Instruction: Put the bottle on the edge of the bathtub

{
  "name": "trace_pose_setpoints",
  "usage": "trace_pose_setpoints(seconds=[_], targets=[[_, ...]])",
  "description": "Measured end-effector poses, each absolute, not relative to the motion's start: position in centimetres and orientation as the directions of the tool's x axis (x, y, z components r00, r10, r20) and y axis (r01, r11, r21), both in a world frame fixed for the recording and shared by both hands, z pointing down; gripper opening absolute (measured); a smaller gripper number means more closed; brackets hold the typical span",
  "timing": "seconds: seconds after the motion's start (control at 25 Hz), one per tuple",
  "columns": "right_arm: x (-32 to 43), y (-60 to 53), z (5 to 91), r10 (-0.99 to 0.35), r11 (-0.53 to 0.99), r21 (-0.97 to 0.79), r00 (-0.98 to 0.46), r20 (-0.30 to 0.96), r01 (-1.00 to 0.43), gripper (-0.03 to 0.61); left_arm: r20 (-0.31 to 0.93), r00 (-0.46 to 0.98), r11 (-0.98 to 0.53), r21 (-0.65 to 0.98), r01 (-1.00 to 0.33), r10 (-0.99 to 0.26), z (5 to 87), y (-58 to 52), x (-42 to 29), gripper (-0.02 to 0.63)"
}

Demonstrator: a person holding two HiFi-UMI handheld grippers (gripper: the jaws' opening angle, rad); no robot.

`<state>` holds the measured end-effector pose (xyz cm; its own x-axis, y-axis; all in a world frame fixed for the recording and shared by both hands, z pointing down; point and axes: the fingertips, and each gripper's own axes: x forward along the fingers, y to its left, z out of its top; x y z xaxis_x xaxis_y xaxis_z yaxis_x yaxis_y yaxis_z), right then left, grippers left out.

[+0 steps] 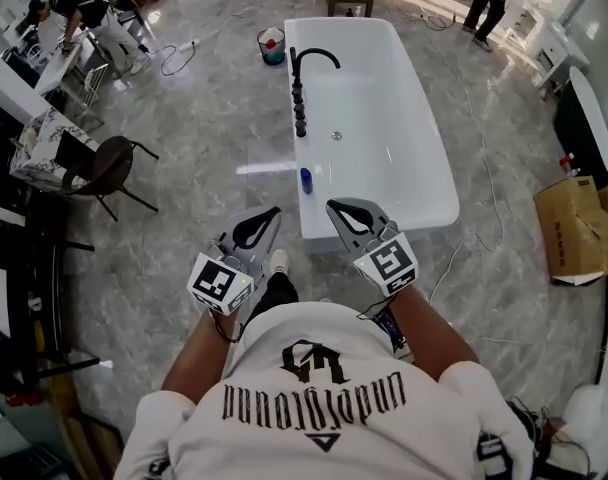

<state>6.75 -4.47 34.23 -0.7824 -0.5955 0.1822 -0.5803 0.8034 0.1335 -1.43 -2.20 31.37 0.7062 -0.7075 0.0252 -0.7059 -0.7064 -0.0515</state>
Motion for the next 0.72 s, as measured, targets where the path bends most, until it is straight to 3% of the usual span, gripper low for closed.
trace_pose_setpoints(seconds=[0.72], targets=[[4.6, 3.5, 33.4, -0.64, 0.768, 0.127, -0.748, 0.173, -0.628, 0.015, 0.056, 0.768, -0.77, -0.048, -0.637, -0.638, 31.0, 4.8, -6.1, 0.014]])
